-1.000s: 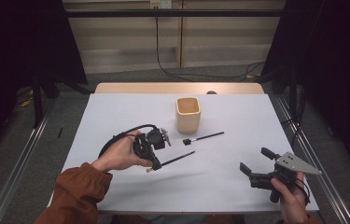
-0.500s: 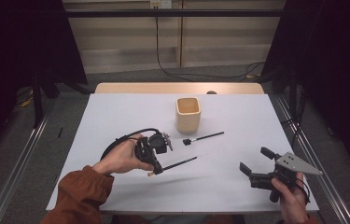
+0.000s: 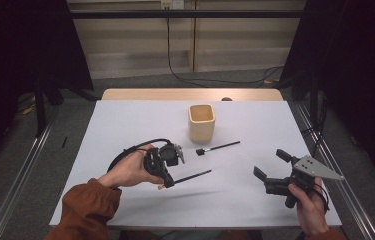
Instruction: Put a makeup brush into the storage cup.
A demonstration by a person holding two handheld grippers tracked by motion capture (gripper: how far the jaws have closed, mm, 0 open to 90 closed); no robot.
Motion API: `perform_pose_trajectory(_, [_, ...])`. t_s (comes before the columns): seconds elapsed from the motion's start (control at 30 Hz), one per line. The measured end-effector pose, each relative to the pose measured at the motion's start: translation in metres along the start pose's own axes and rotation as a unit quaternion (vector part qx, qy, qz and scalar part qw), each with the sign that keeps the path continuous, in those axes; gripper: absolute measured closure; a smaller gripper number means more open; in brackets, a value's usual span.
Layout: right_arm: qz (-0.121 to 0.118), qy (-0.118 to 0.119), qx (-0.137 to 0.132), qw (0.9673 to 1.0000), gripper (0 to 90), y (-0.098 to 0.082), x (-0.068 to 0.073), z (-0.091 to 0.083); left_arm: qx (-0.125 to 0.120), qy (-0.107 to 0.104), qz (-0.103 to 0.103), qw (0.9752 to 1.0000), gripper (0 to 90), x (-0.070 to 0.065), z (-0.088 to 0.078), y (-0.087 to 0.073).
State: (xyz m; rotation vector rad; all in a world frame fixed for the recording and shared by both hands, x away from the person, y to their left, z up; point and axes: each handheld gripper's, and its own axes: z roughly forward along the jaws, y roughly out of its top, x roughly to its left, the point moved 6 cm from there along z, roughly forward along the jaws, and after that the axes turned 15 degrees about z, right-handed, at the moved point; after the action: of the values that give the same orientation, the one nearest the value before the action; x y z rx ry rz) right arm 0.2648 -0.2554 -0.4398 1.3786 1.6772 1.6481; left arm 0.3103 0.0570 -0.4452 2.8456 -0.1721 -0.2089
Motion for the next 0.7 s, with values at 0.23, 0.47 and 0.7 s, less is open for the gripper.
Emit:
perform_pose_trajectory(0.23, [-0.016,0.014,-0.011,0.9997,0.0,0.020,0.006,0.011,-0.003,0.003,-0.006,1.0000,83.8,-0.001,0.000,-0.002])
perform_pose_trajectory(0.47, [-0.033,0.028,-0.016,0.9989,0.0,0.039,0.011,0.024,-0.001,0.001,-0.003,1.0000,83.8,0.000,0.001,-0.002])
perform_pose_trajectory(0.7, [-0.037,0.037,-0.019,0.9985,0.0,0.053,0.013,0.036,-0.002,0.004,-0.009,0.9999,83.8,0.002,0.001,-0.002])
